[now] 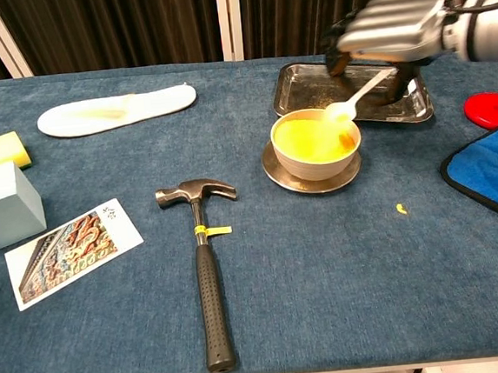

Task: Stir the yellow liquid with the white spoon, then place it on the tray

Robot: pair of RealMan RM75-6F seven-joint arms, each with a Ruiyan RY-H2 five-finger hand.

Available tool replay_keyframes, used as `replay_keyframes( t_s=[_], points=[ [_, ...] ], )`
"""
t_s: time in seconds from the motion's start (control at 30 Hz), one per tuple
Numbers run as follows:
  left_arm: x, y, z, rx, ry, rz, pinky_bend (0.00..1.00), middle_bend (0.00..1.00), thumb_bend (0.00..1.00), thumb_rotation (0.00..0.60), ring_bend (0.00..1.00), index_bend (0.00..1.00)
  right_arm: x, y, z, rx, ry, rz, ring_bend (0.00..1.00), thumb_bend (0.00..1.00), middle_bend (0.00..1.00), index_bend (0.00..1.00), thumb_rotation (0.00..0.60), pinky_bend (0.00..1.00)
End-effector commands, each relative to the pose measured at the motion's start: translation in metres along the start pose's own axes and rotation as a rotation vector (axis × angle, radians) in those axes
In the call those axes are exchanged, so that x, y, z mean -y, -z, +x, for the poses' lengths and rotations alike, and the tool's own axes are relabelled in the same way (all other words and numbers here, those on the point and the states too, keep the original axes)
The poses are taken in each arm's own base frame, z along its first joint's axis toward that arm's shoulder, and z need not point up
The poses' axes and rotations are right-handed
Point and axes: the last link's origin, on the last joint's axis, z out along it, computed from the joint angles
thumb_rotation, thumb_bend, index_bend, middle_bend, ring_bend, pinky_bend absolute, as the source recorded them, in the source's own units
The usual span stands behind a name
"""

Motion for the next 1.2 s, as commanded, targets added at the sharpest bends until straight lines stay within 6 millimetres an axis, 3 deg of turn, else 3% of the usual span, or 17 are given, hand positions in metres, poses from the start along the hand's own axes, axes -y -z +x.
replay_keyframes(
  t_s=[0.03,0.23,0.37,0.73,1.2],
  points=[
    [0.002,0.002,0.0,-0.001,0.003,0.007,0.09,0.13,0.28,0.577,0.09,0.13,0.019,-0.016,0.006,0.014,0.04,0.015,0.05,0.47,0.25,0.52,0.6,0.13],
    [0.005,0.004,-0.002,-0.006,0.009,0.007,0.09,0.13,0.28,0.574,0.09,0.13,0.038,-0.014,0.01,0.009,0.044,0.004,0.05,0.37,0.22,0.39,0.6,0.11],
    [0.006,0.005,-0.002,-0.008,0.013,0.006,0.09,0.13,0.28,0.575,0.09,0.13,0.038,-0.008,0.009,0.019,0.042,-0.012,0.05,0.37,0.22,0.36,0.6,0.11],
    [0.009,0.006,-0.006,-0.007,0.024,0.015,0.09,0.13,0.28,0.574,0.09,0.13,0.024,-0.001,-0.004,-0.006,0.033,-0.033,0.05,0.37,0.23,0.44,0.6,0.11],
    [0.012,0.009,-0.007,-0.006,0.029,0.031,0.09,0.12,0.28,0.583,0.09,0.13,0.026,-0.015,-0.018,-0.053,0.085,0.007,0.04,0.39,0.23,0.46,0.6,0.11]
  ],
)
